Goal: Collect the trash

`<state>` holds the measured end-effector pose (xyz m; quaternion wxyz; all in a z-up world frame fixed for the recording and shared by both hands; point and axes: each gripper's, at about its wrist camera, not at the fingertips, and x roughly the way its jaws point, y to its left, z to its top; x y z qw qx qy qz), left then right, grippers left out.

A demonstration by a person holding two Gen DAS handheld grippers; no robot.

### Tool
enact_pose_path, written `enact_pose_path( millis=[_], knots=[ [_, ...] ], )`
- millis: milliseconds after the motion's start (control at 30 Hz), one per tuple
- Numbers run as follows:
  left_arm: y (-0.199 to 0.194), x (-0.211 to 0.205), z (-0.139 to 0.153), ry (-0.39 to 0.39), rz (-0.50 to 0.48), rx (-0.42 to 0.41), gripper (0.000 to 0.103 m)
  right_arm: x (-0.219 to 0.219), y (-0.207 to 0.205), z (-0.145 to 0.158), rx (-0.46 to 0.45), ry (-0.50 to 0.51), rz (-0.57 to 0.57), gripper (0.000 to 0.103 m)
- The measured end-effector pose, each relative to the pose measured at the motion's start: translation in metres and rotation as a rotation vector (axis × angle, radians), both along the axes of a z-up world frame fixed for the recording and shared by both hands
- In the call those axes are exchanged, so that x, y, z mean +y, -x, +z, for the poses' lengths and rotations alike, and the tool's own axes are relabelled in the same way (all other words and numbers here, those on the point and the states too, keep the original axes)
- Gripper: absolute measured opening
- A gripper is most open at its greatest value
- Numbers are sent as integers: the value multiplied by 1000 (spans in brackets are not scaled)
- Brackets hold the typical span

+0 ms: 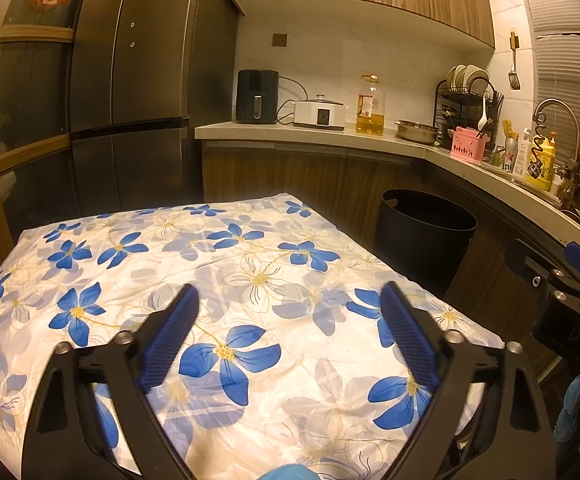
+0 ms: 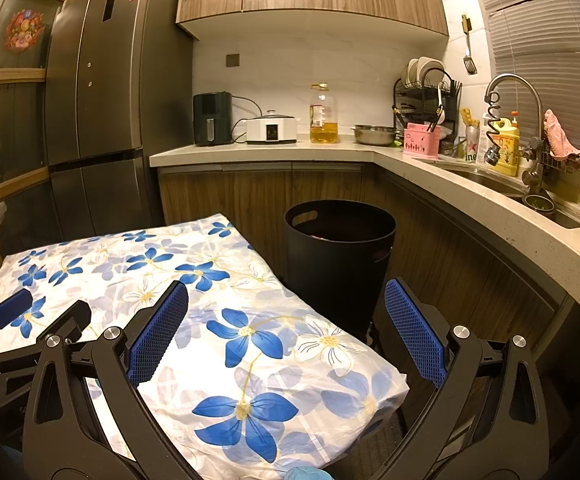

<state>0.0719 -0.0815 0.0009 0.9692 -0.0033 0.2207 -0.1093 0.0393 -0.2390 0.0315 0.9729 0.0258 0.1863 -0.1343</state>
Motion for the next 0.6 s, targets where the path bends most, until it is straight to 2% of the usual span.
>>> enact_pose_path(
  millis=[167, 300, 600],
  knots=[
    [-1, 2, 0, -12, 1, -2, 69, 0, 0, 0, 1, 0, -1, 97],
    [-1, 0, 0, -29, -2, -12, 65, 0, 0, 0, 1, -2, -1, 97],
    [-1, -1, 1, -29, -4, -12, 65, -1, 1, 0, 0, -4, -6, 97]
  ],
)
